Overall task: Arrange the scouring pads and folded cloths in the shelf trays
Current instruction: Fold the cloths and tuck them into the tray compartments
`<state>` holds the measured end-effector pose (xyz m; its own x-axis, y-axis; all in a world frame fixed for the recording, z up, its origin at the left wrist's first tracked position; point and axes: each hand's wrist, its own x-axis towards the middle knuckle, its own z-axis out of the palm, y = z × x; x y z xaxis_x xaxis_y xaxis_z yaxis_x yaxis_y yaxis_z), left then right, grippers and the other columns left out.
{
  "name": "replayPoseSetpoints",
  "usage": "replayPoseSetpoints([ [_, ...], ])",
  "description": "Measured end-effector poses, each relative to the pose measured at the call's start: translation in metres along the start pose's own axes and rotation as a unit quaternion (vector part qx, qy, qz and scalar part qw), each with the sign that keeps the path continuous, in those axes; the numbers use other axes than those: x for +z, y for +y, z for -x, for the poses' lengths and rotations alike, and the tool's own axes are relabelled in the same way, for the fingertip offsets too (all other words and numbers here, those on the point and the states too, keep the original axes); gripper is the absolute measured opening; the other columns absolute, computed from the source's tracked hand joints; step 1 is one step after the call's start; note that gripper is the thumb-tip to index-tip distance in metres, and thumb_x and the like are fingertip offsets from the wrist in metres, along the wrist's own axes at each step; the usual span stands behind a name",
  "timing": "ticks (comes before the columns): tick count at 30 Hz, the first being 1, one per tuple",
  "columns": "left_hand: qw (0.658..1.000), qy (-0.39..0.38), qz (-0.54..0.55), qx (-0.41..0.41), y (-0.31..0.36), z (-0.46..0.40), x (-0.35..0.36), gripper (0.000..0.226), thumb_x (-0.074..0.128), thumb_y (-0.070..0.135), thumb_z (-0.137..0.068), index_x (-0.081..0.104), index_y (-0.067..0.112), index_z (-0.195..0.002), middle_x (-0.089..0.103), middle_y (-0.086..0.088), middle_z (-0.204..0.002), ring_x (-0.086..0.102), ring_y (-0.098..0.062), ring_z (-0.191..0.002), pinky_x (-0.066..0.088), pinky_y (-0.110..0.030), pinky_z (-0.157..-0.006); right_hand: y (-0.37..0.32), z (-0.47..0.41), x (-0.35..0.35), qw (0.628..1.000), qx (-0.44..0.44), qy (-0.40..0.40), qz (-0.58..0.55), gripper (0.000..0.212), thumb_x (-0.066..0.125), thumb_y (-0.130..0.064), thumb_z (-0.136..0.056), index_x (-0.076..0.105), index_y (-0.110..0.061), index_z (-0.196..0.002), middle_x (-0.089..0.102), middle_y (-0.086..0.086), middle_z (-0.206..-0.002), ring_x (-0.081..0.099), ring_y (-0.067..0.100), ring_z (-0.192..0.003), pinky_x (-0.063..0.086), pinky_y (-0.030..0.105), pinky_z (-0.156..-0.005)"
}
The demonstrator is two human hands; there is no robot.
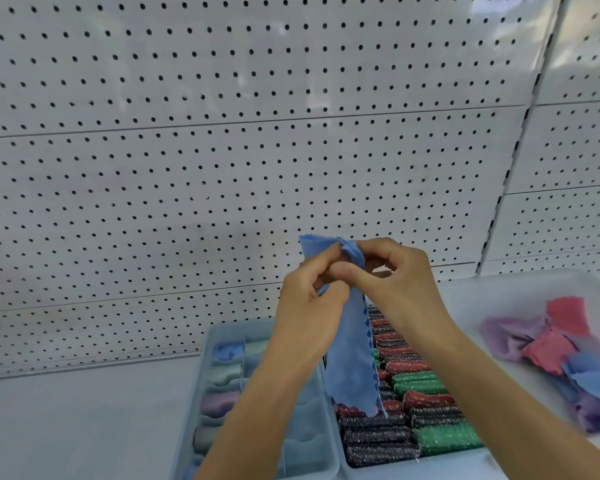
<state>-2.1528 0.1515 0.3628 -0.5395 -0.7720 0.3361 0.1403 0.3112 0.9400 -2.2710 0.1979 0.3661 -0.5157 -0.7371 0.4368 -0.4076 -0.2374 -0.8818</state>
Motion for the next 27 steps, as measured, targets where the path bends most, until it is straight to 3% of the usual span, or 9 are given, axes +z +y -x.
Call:
replayPoseSetpoints([
  [3, 0.999, -0.005, 0.044, -0.004, 0.001, 0.005, -0.001, 0.050, 0.050, -0.011, -0.089, 0.064, 0.023, -0.123, 0.072, 0.006, -0.111, 0.066, -0.001, -0.105, 0.051, -0.017, -0.091, 0.000, -0.002, -0.003, 1.000, -0.008, 0.015, -0.023, 0.008, 0.075, -0.009, -0.080, 0.074, -0.016, -0.085, 0.070, -0.003, -0.074, 0.062, 0.009, -0.067, 0.051, 0.020, -0.064],
  [7, 0.979, 0.197, -0.057, -0.008, -0.013, -0.006, -0.019, 0.057, 0.074, 0.013, -0.081, 0.052, 0.031, -0.130, 0.051, 0.011, -0.121, 0.053, 0.006, -0.103, 0.046, -0.009, -0.073, -0.004, -0.009, -0.012, 0.996, 0.016, 0.018, -0.088, 0.009, 0.069, -0.011, -0.085, 0.070, -0.004, -0.080, 0.063, 0.020, -0.074, 0.053, 0.018, -0.067, 0.045, 0.033, -0.065],
  [10, 0.986, 0.104, -0.019, -0.125, -0.021, -0.020, -0.039, 0.087, 0.086, 0.035, -0.066, 0.043, 0.027, -0.141, 0.053, 0.013, -0.131, 0.051, -0.004, -0.121, 0.044, -0.019, -0.087, -0.010, -0.013, -0.019, 0.990, 0.034, -0.005, -0.138, 0.009, 0.067, -0.011, -0.085, 0.069, -0.004, -0.079, 0.064, 0.012, -0.077, 0.057, 0.019, -0.070, 0.048, 0.030, -0.064],
  [12, 0.990, 0.039, 0.039, -0.127, -0.023, -0.025, -0.046, 0.065, 0.085, 0.034, -0.067, 0.062, 0.017, -0.125, 0.069, 0.004, -0.118, 0.064, -0.013, -0.111, 0.049, -0.030, -0.091, -0.013, -0.015, -0.025, 0.987, 0.046, -0.020, -0.151, 0.008, 0.069, -0.014, -0.084, 0.071, -0.011, -0.077, 0.066, 0.007, -0.077, 0.060, 0.017, -0.070, 0.049, 0.025, -0.061],
  [15, 0.992, 0.046, 0.095, -0.075, -0.008, -0.029, -0.050, 0.019, 0.073, 0.017, -0.080, 0.074, 0.008, -0.096, 0.076, -0.005, -0.093, 0.071, -0.020, -0.086, 0.056, -0.029, -0.073, -0.015, -0.019, -0.035, 0.974, 0.070, -0.045, -0.212, 0.005, 0.072, -0.023, -0.072, 0.074, -0.019, -0.073, 0.069, 0.000, -0.078, 0.063, 0.013, -0.073, 0.051, 0.023, -0.062],
  [18, 0.997, 0.033, 0.061, -0.042, 0.001, -0.033, -0.053, 0.014, 0.067, 0.015, -0.087, 0.074, 0.006, -0.095, 0.076, -0.006, -0.092, 0.072, -0.019, -0.083, 0.057, -0.026, -0.067, -0.009, -0.021, -0.041, 0.967, 0.091, -0.053, -0.231, 0.011, 0.074, -0.028, -0.064, 0.073, -0.019, -0.071, 0.068, 0.000, -0.078, 0.061, 0.016, -0.074, 0.049, 0.028, -0.066],
  [20, 0.998, 0.045, 0.023, -0.033, 0.002, -0.033, -0.053, 0.014, 0.066, 0.014, -0.089, 0.074, 0.004, -0.094, 0.076, -0.009, -0.092, 0.072, -0.020, -0.084, 0.059, -0.031, -0.067, -0.003, -0.019, -0.040, 0.973, 0.094, -0.037, -0.209, 0.004, 0.073, -0.023, -0.069, 0.072, -0.020, -0.067, 0.068, 0.000, -0.075, 0.060, 0.015, -0.071, 0.047, 0.031, -0.065],
  [23, 0.996, 0.084, -0.018, -0.011, 0.002, -0.033, -0.050, 0.014, 0.069, 0.014, -0.088, 0.073, 0.000, -0.087, 0.072, -0.018, -0.087, 0.068, -0.023, -0.075, 0.059, -0.039, -0.069, 0.003, -0.019, -0.036, 0.986, 0.074, 0.002, -0.151, 0.014, 0.071, -0.009, -0.081, 0.071, -0.015, -0.069, 0.068, 0.001, -0.069, 0.061, 0.014, -0.063, 0.047, 0.028, -0.054],
  [27, 0.987, 0.150, -0.058, 0.009, 0.002, -0.032, -0.043, 0.005, 0.074, 0.016, -0.084, 0.073, 0.015, -0.079, 0.072, -0.008, -0.074, 0.064, -0.018, -0.065, 0.058, -0.035, -0.062, 0.000, -0.018, -0.026, 0.994, 0.025, 0.073, -0.080, 0.010, 0.069, -0.007, -0.085, 0.069, -0.008, -0.074, 0.069, 0.006, -0.067, 0.062, 0.017, -0.060, 0.053, 0.030, -0.051],
])
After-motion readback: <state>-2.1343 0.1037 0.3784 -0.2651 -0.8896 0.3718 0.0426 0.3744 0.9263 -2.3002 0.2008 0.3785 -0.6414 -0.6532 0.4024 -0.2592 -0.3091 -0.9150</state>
